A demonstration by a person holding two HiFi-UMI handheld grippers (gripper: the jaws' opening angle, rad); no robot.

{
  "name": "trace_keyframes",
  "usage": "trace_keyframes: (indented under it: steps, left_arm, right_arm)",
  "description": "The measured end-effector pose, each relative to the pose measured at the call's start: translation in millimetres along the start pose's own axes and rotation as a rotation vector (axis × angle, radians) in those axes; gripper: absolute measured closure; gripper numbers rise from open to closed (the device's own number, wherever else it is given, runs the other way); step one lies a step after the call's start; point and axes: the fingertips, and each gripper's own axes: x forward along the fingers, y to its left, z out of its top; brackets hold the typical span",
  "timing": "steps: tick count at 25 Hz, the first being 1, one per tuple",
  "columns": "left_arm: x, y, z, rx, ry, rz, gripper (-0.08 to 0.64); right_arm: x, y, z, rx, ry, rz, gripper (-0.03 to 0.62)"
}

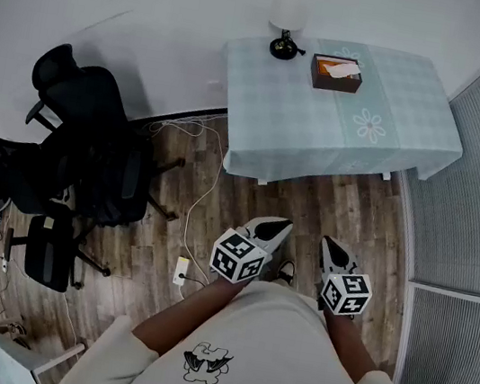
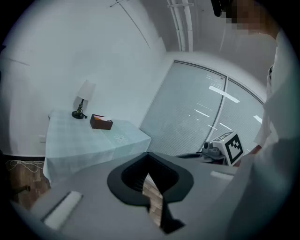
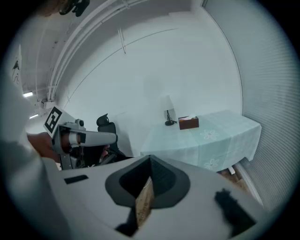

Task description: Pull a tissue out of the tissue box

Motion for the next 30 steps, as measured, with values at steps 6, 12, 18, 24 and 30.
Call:
trace_keyframes:
  steps: [6, 12, 18, 24, 30]
  left_arm:
    - [-2, -2, 1, -0.003, 0.005, -0.015, 0.555]
    - [-9, 8, 2, -0.005, 0.013, -0.017, 0.555]
    - [-18, 24, 4, -0.013, 0.014, -0.024, 0.555]
    - [-27, 45, 8, -0.019, 0.004, -0.046, 0.555]
    - [-29, 73, 9, -0.084, -0.005, -0.038, 0.555]
  right_arm:
    - [4, 7, 5, -0.027, -0.005, -0.001, 0.584]
    - [15, 18, 7, -0.049, 0.002, 0.008, 0.584]
    - [29, 29, 9, -0.038, 0.003, 0.006, 0.584]
    - [52, 43, 5, -0.045, 0.027, 0.008, 0.583]
    - [73, 39, 13, -0.012, 0.033, -0.029, 0.583]
